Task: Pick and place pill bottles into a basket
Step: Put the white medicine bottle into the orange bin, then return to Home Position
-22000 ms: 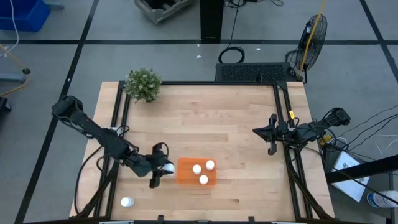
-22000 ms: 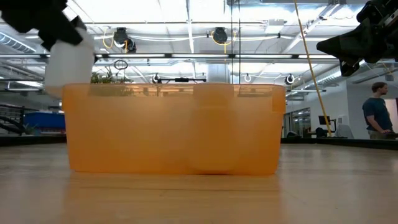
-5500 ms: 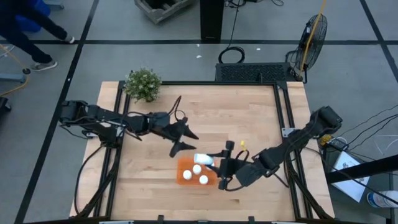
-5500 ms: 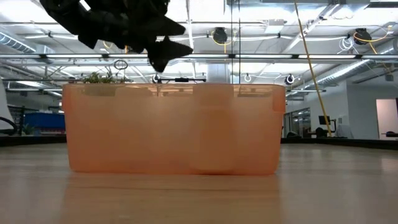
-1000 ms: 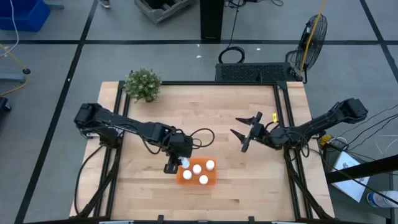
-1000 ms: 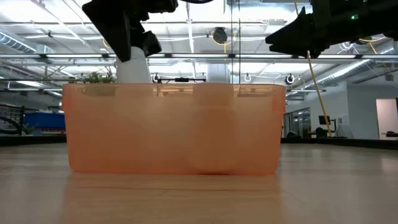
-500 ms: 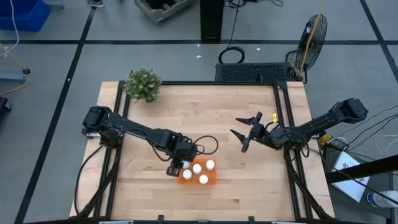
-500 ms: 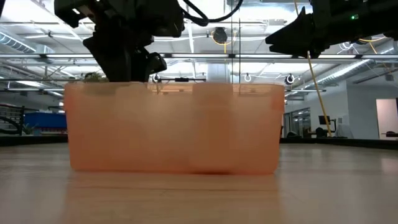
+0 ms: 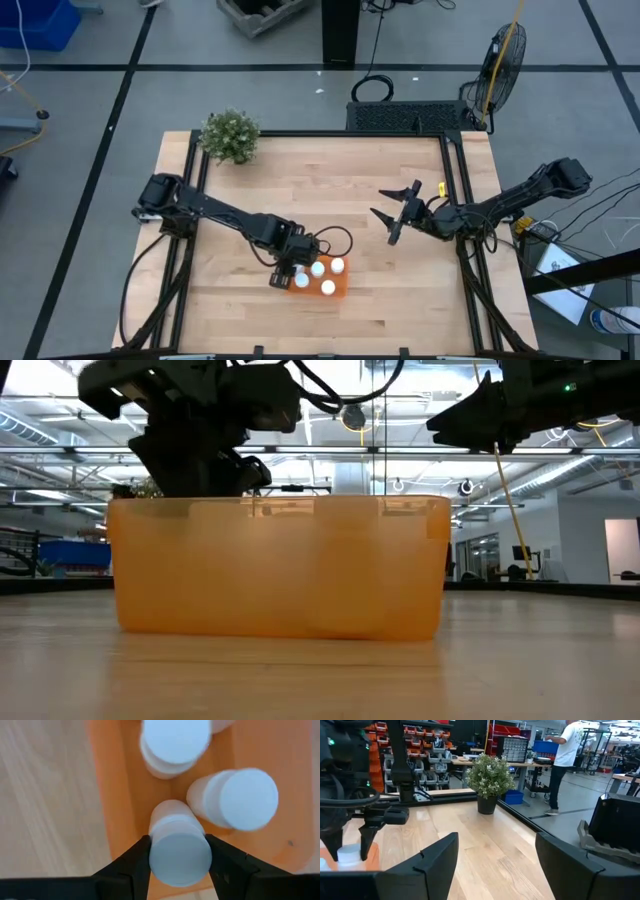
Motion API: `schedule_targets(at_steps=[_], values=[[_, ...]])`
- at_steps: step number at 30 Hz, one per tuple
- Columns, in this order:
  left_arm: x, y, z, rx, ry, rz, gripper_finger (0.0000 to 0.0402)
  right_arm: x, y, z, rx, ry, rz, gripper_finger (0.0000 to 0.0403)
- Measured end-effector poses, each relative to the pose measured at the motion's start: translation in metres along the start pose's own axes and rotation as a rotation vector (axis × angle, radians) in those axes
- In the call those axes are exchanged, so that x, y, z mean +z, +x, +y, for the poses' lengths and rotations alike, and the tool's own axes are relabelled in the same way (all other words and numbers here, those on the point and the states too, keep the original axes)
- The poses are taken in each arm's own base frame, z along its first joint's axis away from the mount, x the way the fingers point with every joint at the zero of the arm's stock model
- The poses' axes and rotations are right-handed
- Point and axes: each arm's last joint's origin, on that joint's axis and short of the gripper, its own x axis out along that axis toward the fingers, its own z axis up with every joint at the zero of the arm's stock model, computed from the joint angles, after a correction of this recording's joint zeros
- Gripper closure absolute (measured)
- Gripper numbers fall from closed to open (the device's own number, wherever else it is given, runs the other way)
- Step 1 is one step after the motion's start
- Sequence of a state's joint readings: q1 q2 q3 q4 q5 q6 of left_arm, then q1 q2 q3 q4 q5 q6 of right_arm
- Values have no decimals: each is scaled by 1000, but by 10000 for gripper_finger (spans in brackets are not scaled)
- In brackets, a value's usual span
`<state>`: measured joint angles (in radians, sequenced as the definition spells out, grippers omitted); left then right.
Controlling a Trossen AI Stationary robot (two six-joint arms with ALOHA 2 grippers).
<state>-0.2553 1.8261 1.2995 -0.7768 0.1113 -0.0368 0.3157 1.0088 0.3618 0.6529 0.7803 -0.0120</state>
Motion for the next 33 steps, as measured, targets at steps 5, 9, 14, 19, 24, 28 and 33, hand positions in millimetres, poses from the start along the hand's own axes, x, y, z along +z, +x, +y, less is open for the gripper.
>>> schedule_targets(at_steps=[5, 9, 14, 19, 24, 28, 33], values=[[0, 0, -1, -1, -28, -5, 188, 0, 0, 0, 0, -1, 1, 147], [3, 0, -2, 1, -37, -32, 147, 0, 0, 0, 0, -2, 2, 147], [3, 0, -2, 1, -34, -37, 108, 0, 0, 0, 0, -3, 3, 147], [4, -5, -3, -3, -29, -43, 91, -1, 0, 0, 0, -12, 5, 147], [7, -18, -4, -72, -32, -84, 95, -1, 0, 0, -1, -12, 4, 147], [4, -23, -5, -49, -20, -71, 113, 0, 0, 0, -1, -12, 4, 147], [2, -39, -1, -25, -45, -107, 177, -1, 0, 0, -1, -3, 5, 147]])
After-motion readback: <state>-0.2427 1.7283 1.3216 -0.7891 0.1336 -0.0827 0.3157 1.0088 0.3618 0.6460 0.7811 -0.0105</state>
